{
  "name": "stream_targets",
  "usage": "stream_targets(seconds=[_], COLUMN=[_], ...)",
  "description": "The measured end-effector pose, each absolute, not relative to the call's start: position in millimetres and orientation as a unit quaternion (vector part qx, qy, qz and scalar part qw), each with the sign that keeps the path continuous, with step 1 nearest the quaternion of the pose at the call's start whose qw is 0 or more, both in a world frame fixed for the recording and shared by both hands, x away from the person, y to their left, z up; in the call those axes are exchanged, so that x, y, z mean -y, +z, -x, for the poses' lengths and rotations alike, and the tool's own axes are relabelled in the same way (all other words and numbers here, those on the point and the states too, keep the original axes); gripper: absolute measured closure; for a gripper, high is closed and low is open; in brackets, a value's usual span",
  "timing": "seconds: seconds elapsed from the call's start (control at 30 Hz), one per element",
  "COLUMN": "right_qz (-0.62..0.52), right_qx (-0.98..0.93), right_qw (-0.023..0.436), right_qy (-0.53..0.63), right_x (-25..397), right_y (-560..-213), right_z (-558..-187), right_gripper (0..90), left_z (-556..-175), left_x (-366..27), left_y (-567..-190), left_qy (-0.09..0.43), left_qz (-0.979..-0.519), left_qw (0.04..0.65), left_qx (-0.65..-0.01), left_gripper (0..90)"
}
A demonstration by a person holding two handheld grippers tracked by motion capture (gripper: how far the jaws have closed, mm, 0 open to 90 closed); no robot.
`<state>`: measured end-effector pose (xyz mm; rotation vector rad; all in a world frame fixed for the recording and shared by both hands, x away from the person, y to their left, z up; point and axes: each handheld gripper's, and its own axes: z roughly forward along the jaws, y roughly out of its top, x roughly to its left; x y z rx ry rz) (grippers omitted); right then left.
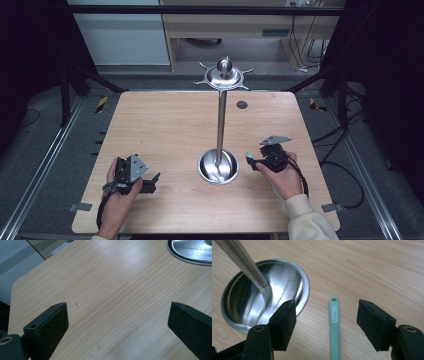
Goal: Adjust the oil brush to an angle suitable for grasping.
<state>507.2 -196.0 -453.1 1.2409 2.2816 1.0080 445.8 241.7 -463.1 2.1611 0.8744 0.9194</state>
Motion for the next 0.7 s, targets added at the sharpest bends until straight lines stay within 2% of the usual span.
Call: stream_targets(seconds=[0.13, 0.5, 0.7], right_qz=[-0.425, -0.391, -0.389], right_qx=[-0.816, -0.845, -0.851], right_qw=[0.173, 0.197, 0.197], right_qy=[0.353, 0.308, 0.292], right_x=[194, 185, 188], right_y=[-454, -463, -470], right_z=[-507, -508, -512], right_gripper=[42.1, 78.1, 89.2], left_z=[-446, -446, -447], left_x=[-241, -238, -238], left_y=[-464, -464, -465], left_qy=[0.349, 0.349, 0.348], left_qz=[-0.820, -0.823, -0.822], left_qw=[0.311, 0.309, 0.309], left_qx=[-0.330, -0.326, -0.327], left_gripper=[2.7, 2.7, 2.7])
